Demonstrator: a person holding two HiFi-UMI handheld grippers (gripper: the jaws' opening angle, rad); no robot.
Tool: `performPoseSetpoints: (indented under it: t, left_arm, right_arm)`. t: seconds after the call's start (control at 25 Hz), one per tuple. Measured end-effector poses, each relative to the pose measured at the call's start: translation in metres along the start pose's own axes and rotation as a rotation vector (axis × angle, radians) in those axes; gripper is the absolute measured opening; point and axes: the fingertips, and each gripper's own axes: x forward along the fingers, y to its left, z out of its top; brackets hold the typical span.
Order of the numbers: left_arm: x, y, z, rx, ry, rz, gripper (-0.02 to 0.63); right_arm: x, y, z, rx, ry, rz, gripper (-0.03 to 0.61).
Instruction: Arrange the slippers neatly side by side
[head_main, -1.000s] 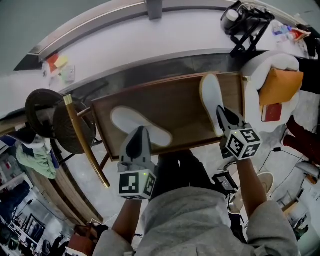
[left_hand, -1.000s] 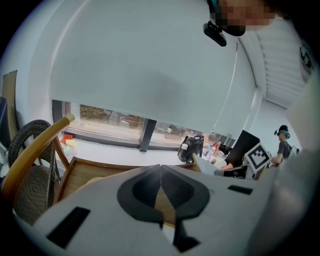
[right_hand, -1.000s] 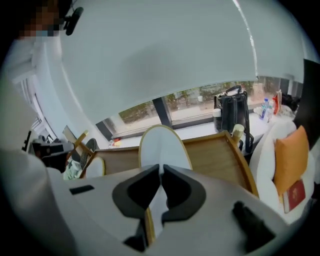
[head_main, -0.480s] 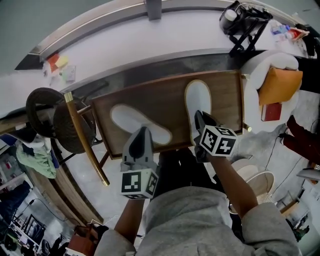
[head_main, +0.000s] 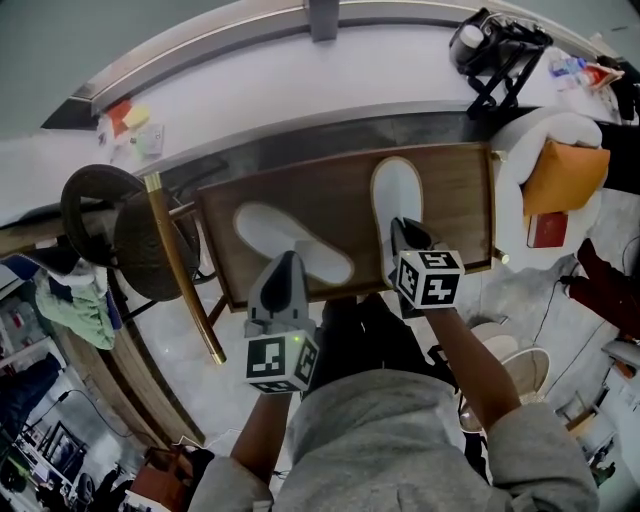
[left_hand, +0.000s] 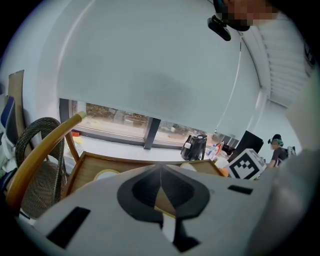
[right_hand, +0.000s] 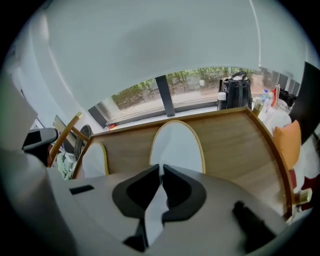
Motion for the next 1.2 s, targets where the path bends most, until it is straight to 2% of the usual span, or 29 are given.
performPoseSetpoints:
  t: [0.2, 0.32, 0.44, 0.56, 0.6, 0.68, 0.72, 0.96, 1.12, 1.2]
  left_arm:
    - [-0.002, 0.005, -0.007, -0.005, 0.014, 0.027, 0.015]
    - [-0.004, 0.013, -0.016, -0.019, 0.034, 0.08, 0.015]
    - [-0.003, 0.021, -0.024, -0.021, 0.055, 0.128, 0.017]
    - [0.001, 0.024, -0.033, -0.026, 0.073, 0.143, 0.02]
    - [0.004, 0.023, -0.035, -0.03, 0.079, 0.136, 0.039]
    - [0.01, 0.021, -0.041, -0.038, 0.096, 0.111, 0.167]
    - [0.013, 0.02, -0.043, -0.036, 0.104, 0.105, 0.188]
    - [0.033, 0.03, -0.062, 0.03, 0.152, 0.163, 0.204]
    - [0.042, 0.042, -0.072, 0.065, 0.194, 0.242, 0.221]
    - [0.046, 0.046, -0.071, 0.056, 0.195, 0.272, 0.241]
  right_arm:
    - [0.001, -0.001, 0.001, -0.034, 0.007, -0.006, 0.035]
    - [0.0, 0.0, -0.001, -0.032, 0.006, 0.0, 0.041]
    - [-0.005, 0.004, 0.003, -0.05, -0.021, 0.021, 0.128]
    - [-0.018, 0.007, 0.014, -0.118, -0.091, 0.008, 0.143]
    - [-0.023, 0.007, 0.019, -0.142, -0.116, -0.003, 0.143]
    - [-0.034, 0.008, 0.029, -0.187, -0.16, -0.015, 0.143]
    - [-0.039, 0.008, 0.033, -0.208, -0.176, -0.018, 0.143]
    - [-0.058, 0.004, 0.049, -0.295, -0.244, -0.045, 0.141]
    - [-0.064, -0.001, 0.051, -0.285, -0.262, -0.055, 0.141]
    - [-0.063, 0.0, 0.05, -0.279, -0.262, -0.056, 0.141]
